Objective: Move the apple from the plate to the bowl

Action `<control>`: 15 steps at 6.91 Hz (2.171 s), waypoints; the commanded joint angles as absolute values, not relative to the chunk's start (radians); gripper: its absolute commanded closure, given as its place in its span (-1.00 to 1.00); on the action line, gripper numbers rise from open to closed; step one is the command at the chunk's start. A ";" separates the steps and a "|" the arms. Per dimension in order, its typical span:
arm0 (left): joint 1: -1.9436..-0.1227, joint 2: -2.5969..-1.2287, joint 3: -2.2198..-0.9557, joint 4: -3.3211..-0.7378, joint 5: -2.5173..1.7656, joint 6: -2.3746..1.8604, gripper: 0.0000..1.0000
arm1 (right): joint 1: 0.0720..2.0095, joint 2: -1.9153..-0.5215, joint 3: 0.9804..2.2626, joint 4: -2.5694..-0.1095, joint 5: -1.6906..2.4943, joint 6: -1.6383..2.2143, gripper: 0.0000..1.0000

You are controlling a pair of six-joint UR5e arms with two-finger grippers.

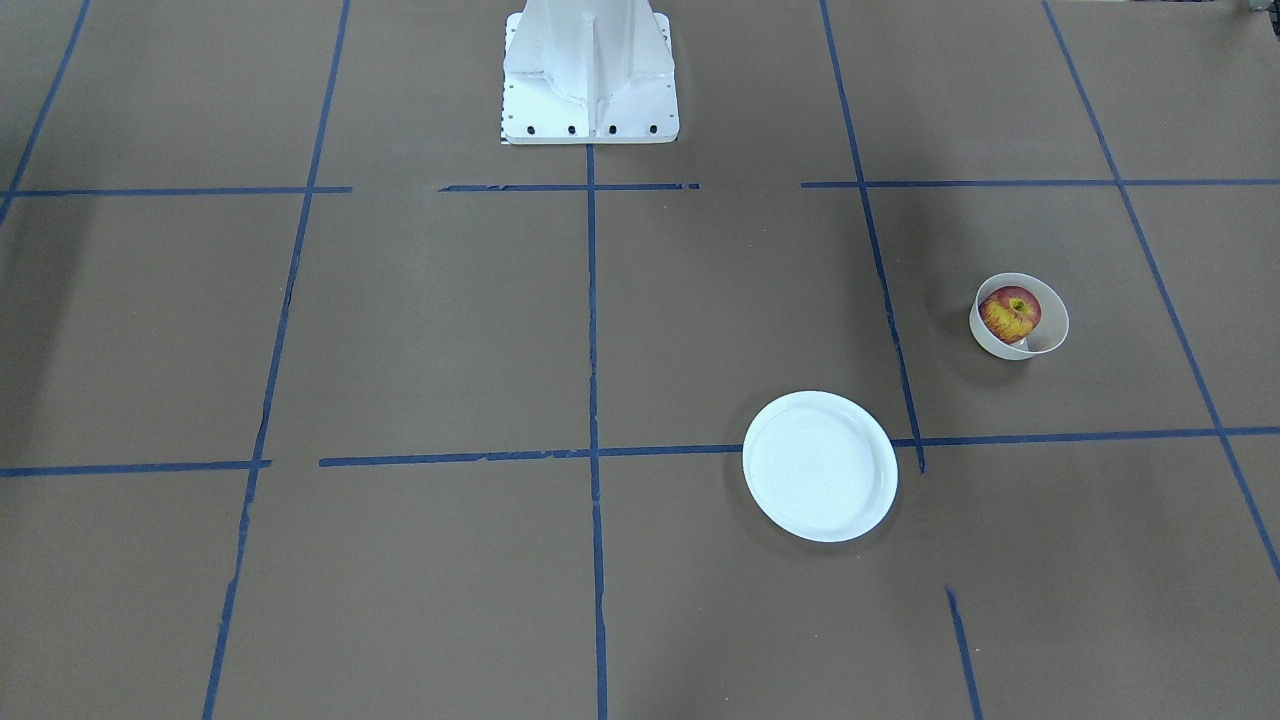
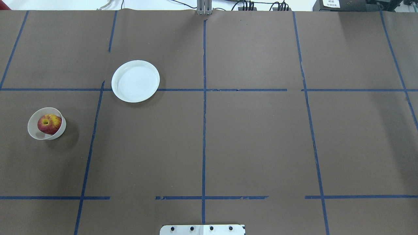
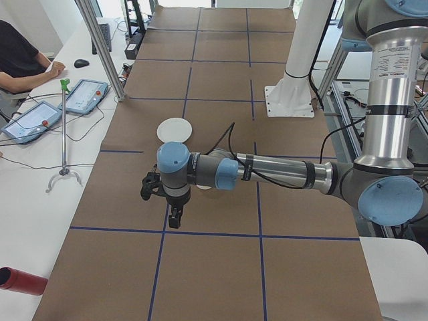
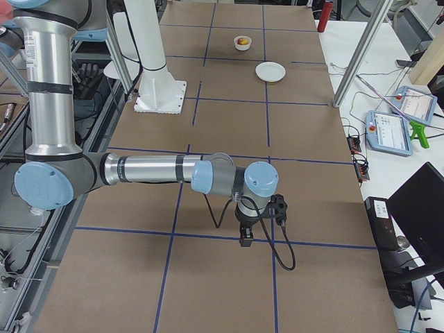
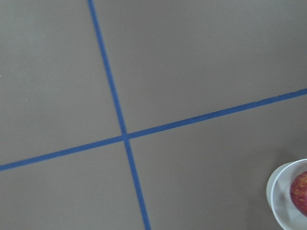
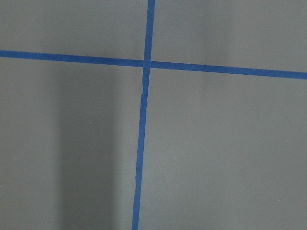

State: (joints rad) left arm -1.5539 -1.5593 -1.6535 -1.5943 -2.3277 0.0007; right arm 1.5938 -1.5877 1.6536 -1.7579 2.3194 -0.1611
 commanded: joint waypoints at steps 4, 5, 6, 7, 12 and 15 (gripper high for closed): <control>-1.578 -1.489 -1.634 -1.586 -2.339 0.002 -1.00 | 1.594 -1.588 1.654 -1.758 2.319 -0.161 -1.00; -1.578 -1.489 -1.634 -1.586 -2.339 -0.002 -1.00 | 1.594 -1.588 1.654 -1.758 2.319 -0.161 -1.00; -1.578 -1.489 -1.640 -1.586 -2.339 0.002 -1.00 | 1.594 -1.588 1.654 -1.758 2.319 -0.161 -1.00; -1.578 -1.491 -1.640 -1.586 -2.339 -0.002 -1.00 | 1.594 -1.588 1.654 -1.758 2.319 -0.161 -1.00; -1.578 -1.490 -1.641 -1.586 -2.339 -0.002 -1.00 | 1.594 -1.588 1.654 -1.758 2.319 -0.161 -1.00; -1.578 -1.489 -1.641 -1.586 -2.339 -0.002 -1.00 | 1.594 -1.588 1.654 -1.758 2.319 -0.161 -1.00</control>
State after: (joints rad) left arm -1.5785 -1.4897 -1.6417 -1.5861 -2.3393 -0.0007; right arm 1.5938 -1.5876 1.6536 -1.7580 2.3194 -0.1611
